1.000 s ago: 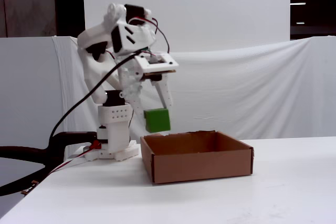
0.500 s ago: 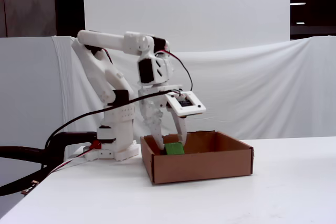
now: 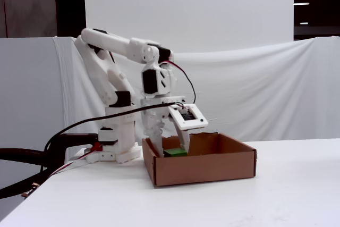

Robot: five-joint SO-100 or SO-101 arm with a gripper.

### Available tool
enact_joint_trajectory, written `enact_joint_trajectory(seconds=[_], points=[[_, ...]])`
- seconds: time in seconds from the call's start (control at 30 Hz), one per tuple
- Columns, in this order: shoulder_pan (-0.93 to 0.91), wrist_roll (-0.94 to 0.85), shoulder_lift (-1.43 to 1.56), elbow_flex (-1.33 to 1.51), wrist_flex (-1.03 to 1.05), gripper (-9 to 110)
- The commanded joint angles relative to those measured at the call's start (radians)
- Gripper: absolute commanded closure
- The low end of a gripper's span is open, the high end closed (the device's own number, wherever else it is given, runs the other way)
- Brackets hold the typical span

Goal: Grasp a green cube and put it in a box.

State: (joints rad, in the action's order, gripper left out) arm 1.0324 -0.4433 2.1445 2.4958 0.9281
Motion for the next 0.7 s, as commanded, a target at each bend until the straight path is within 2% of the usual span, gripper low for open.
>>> enact_joint_trajectory(seconds=[0.0,0.13,0.47,0.67], points=[[-0.023,0.009,0.012,-0.048,0.014,74],[-0.048,0.009,0.017,-0.072,0.052,67],[-0.084,0.009,0.035,-0.164,0.133,65],[-0.219,0.003,0.058,-0.371,0.232,67]])
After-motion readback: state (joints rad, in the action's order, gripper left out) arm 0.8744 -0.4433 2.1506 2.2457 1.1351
